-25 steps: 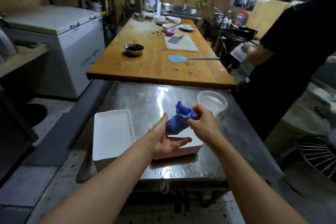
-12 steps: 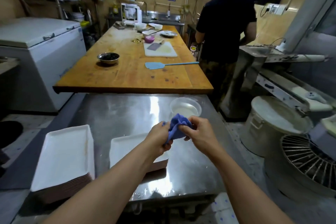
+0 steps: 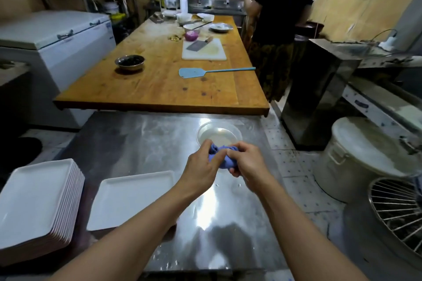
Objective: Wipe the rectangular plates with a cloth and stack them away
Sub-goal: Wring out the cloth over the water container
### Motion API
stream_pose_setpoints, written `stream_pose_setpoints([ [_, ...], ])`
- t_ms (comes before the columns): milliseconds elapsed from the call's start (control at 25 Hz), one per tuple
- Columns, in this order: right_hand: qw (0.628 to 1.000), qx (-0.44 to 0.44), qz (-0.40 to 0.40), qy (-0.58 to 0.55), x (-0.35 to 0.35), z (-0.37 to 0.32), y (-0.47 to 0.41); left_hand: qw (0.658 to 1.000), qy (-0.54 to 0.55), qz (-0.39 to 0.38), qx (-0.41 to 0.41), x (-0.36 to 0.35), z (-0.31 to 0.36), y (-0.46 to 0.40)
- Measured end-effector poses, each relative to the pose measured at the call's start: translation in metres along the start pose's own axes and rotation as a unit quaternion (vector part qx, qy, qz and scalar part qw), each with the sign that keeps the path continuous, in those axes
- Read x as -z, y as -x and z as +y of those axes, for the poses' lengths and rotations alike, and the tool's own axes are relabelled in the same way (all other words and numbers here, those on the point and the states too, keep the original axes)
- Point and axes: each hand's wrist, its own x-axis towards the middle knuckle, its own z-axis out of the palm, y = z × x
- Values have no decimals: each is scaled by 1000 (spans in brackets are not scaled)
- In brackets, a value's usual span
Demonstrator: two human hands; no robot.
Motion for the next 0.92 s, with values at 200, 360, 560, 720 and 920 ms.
stream_pose_setpoints([
  [200,998,44,-34,30,7,6,-16,974,136,-9,178,-8,-12,-33],
  [360,988,94,-72,95,3,4,-23,872,317,-95,361,2,-20,-55],
  [560,934,221,-5,279,-22,1,-39,843,322,-159,400,5,-21,-81],
  [720,942,141,69,295,-19,4,-71,889,261,-137,351,-9,-22,-102],
  [920,987,-19,52,153,-12,9,-133,986,54,-51,146,-35,-38,-140],
])
